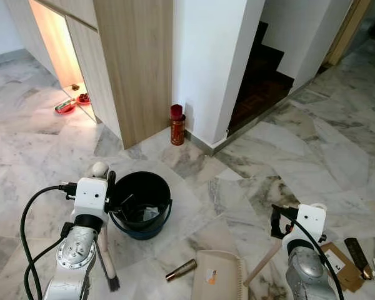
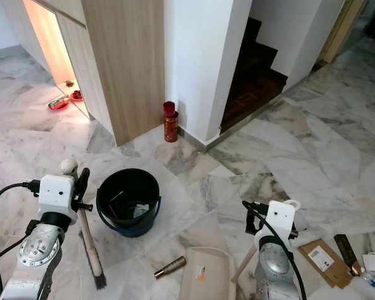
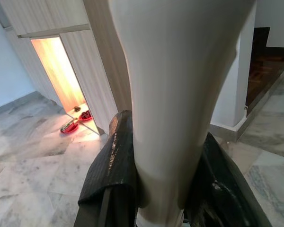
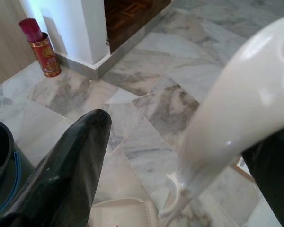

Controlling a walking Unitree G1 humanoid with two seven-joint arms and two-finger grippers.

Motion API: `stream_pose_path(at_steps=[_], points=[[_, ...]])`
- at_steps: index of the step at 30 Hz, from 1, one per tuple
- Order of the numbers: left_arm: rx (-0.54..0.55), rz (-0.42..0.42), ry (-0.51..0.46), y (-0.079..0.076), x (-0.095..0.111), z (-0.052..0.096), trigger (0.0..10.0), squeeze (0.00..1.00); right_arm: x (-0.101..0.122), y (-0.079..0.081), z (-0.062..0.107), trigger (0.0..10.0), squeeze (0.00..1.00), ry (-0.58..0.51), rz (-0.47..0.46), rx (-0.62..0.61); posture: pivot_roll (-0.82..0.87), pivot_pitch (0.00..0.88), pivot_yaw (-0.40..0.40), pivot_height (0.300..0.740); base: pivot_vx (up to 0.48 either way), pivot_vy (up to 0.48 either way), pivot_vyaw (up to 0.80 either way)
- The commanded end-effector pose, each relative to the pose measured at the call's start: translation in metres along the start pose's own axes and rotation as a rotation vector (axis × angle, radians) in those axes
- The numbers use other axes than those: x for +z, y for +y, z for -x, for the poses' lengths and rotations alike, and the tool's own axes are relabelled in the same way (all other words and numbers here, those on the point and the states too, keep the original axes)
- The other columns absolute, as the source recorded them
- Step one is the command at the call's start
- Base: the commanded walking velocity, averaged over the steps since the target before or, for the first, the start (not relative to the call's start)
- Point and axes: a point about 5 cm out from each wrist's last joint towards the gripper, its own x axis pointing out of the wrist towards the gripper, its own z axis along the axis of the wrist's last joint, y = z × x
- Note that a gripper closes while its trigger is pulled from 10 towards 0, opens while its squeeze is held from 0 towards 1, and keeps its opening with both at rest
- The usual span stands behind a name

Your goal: Sweep floor

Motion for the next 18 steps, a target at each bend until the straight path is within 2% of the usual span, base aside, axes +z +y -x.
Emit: stream_pose_path(at_steps=[1,11,18], points=[[0.009,-0.005,-0.062,0.001,0.011,-0.001,10.0,0.0,0.004,0.0,-0.003,10.0,0.0,-0.019,0.015,0.004,0.16,0.054,-0.064,0.74,0.0,0.0,0.0],[0.012,-0.003,-0.06,0.0,0.01,0.0,10.0,0.0,0.009,0.008,-0.014,10.0,0.0,-0.044,0.028,0.03,0.17,0.052,-0.067,0.74,0.0,0.0,0.0],[0.012,0.002,-0.06,-0.001,0.01,0.0,10.0,0.0,0.006,0.006,-0.018,10.0,0.0,-0.033,0.043,0.012,0.17,0.055,-0.07,0.74,0.0,0.0,0.0]])
